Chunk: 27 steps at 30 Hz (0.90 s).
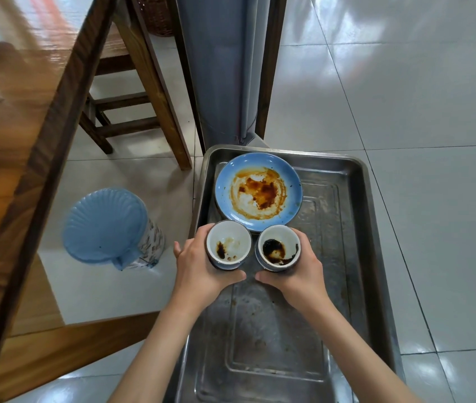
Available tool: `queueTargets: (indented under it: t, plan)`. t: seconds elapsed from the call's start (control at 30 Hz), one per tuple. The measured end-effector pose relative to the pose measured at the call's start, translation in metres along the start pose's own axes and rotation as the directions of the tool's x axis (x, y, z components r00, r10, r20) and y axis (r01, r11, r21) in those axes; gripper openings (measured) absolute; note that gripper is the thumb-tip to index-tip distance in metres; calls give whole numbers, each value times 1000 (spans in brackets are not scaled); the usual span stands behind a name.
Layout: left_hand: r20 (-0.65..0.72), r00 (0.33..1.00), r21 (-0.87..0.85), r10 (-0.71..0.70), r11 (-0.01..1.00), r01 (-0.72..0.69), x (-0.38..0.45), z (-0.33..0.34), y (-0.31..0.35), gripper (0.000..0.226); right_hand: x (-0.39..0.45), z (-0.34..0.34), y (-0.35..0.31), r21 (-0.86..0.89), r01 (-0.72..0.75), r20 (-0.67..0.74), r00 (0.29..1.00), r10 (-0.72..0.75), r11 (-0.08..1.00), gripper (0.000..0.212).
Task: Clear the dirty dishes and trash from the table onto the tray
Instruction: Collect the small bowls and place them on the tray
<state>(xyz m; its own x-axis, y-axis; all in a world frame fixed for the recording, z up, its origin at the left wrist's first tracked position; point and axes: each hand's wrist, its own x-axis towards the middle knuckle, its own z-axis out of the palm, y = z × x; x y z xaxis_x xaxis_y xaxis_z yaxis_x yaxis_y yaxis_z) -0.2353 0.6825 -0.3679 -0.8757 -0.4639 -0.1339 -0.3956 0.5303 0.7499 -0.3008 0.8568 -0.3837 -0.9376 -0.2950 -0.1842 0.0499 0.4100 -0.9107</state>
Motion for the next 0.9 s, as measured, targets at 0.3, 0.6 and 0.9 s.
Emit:
queueTargets:
  t: [0.3, 0.6, 0.9]
  plan:
    - [8, 1000, 0, -20, 1000, 20, 2, -5, 4, 85, -1, -1, -2, 1, -20, 10, 1000, 20, 1000, 71]
    - [39, 998, -20, -45, 999, 46, 0, -8, 7, 96, -4, -4, -7, 11, -91, 16, 996, 91, 996, 98]
    - [70, 990, -2, -120, 993, 120, -24, -49, 25, 122, -23, -38, -52, -92, -163, 22, 986, 166, 982, 116]
